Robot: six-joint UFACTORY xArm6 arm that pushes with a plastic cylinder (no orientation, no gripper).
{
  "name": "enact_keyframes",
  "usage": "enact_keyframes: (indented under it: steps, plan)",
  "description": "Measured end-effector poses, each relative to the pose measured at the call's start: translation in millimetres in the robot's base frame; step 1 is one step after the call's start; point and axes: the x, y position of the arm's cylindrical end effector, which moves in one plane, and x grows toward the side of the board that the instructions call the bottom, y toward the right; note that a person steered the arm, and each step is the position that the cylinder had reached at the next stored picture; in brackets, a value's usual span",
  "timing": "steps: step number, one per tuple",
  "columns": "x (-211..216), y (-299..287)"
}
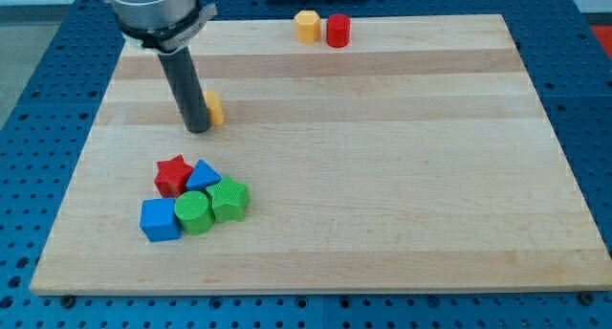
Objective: Push the yellow heart into the yellow hexagon
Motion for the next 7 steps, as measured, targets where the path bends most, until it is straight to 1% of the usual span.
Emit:
enact_keyframes:
  steps: [2, 5, 6, 7]
  plan:
    - [-36, 0]
    - [-106, 8]
    - [-101, 28]
    - [-64, 45]
